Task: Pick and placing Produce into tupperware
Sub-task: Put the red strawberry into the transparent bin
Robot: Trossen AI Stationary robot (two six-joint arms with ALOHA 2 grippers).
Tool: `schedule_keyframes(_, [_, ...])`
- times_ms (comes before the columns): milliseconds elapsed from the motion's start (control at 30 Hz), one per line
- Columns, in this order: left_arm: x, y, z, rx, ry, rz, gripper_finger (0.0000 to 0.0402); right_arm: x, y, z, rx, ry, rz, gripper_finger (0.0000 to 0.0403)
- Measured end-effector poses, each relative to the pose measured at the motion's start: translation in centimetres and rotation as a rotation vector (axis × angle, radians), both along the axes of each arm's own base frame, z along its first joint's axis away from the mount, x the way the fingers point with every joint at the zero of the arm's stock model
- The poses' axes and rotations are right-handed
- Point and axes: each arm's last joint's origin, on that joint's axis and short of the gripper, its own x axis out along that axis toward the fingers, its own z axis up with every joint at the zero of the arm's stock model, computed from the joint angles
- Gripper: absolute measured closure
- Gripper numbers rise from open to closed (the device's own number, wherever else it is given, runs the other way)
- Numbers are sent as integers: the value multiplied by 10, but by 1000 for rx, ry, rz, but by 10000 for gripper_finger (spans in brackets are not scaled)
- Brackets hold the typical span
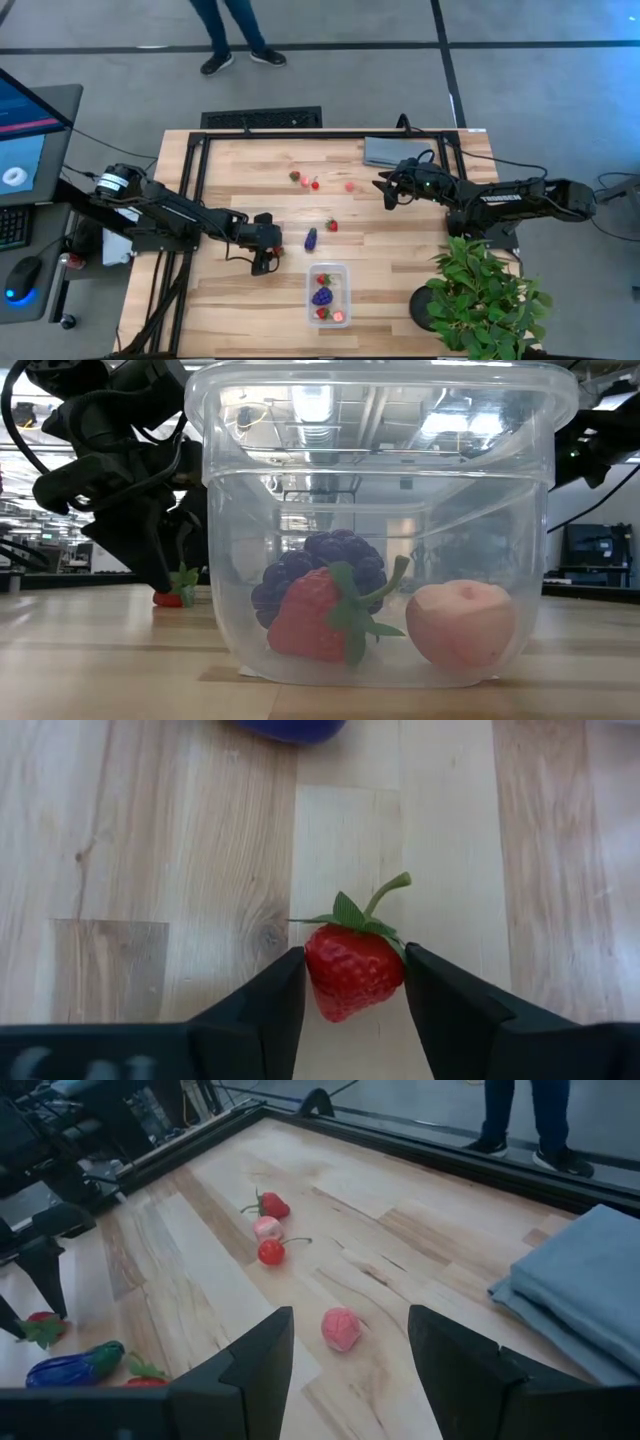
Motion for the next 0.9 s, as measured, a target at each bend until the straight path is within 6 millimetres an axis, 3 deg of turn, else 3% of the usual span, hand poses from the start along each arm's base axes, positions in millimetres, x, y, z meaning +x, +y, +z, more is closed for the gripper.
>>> schedule_keyframes(567, [5,-1,5,-45,-65,44,265,0,0,0,9,-4,-4,182])
schedule_keyframes(900, [10,-2,23,-97,-208,75,266,0,0,0,19,-8,-8,182])
